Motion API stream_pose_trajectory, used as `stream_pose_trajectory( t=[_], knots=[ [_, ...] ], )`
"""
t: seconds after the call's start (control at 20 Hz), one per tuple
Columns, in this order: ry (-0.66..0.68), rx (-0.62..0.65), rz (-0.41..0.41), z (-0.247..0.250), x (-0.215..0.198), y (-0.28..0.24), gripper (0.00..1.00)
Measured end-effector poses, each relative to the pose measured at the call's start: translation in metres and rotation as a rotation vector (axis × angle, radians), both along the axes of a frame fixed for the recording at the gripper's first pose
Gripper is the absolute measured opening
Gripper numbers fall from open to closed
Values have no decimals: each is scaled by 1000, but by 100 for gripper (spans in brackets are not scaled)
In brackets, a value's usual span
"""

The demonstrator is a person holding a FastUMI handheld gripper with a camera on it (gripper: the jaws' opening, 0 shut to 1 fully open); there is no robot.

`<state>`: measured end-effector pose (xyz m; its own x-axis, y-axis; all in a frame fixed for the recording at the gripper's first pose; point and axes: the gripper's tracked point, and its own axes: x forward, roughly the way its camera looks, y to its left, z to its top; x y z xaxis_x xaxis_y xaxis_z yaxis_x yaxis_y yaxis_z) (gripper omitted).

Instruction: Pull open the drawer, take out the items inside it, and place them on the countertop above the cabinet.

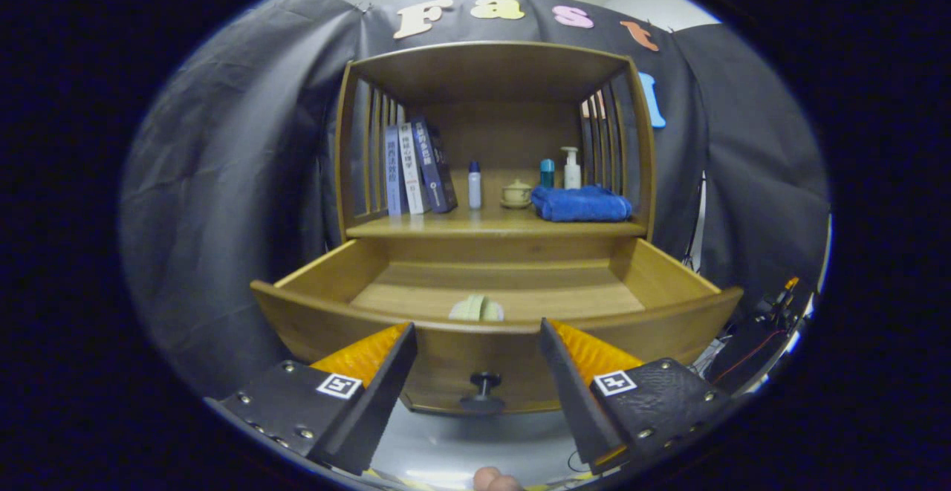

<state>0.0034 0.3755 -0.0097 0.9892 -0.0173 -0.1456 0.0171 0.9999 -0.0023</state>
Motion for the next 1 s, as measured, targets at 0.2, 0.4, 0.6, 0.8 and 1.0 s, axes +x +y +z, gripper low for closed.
stream_pose_trajectory(
  t=[0.2,0.4,0.6,0.8,1.0],
  knots=[
    [28,34,-7,35,34,4,98],
    [180,105,15,21,85,11,100],
    [388,67,51,-26,116,16,100],
    [588,53,-15,-64,132,4,99],
    [721,2,-73,-93,145,-9,71]
  ],
)
